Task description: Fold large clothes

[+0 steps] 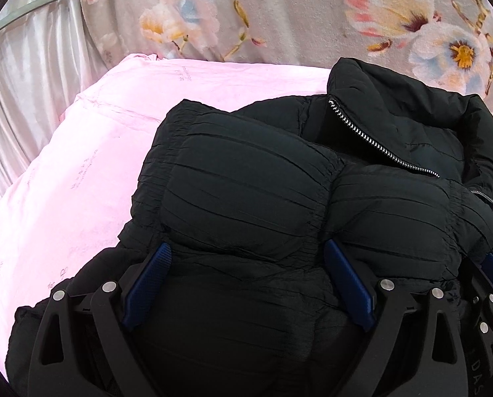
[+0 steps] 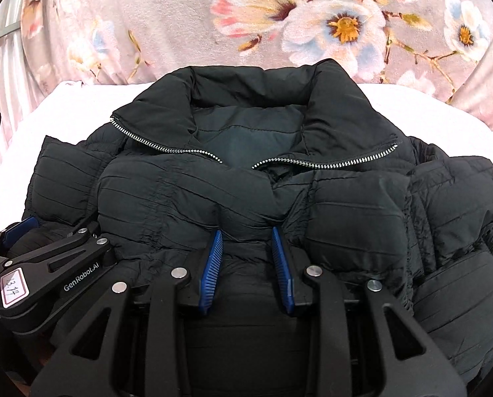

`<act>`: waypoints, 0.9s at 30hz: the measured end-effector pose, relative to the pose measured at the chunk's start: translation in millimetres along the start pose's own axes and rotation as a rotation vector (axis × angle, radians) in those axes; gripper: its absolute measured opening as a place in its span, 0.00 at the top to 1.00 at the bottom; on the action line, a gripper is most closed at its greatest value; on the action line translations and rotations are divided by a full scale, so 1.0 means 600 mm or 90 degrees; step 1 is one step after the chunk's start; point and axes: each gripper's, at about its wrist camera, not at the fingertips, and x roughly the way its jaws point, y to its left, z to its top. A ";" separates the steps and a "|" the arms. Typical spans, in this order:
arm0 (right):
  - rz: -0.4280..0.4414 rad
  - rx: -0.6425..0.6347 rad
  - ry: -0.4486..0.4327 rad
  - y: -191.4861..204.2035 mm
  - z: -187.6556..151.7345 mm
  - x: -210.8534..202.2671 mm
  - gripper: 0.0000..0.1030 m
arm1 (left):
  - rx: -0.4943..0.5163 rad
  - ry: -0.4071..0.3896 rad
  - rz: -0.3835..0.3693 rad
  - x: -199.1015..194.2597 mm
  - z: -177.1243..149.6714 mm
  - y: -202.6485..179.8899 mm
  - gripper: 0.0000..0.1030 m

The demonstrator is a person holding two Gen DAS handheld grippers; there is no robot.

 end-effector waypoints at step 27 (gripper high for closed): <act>0.097 0.218 -0.017 -0.179 0.129 -0.088 0.41 | -0.138 0.081 -0.181 -0.050 0.189 0.026 0.12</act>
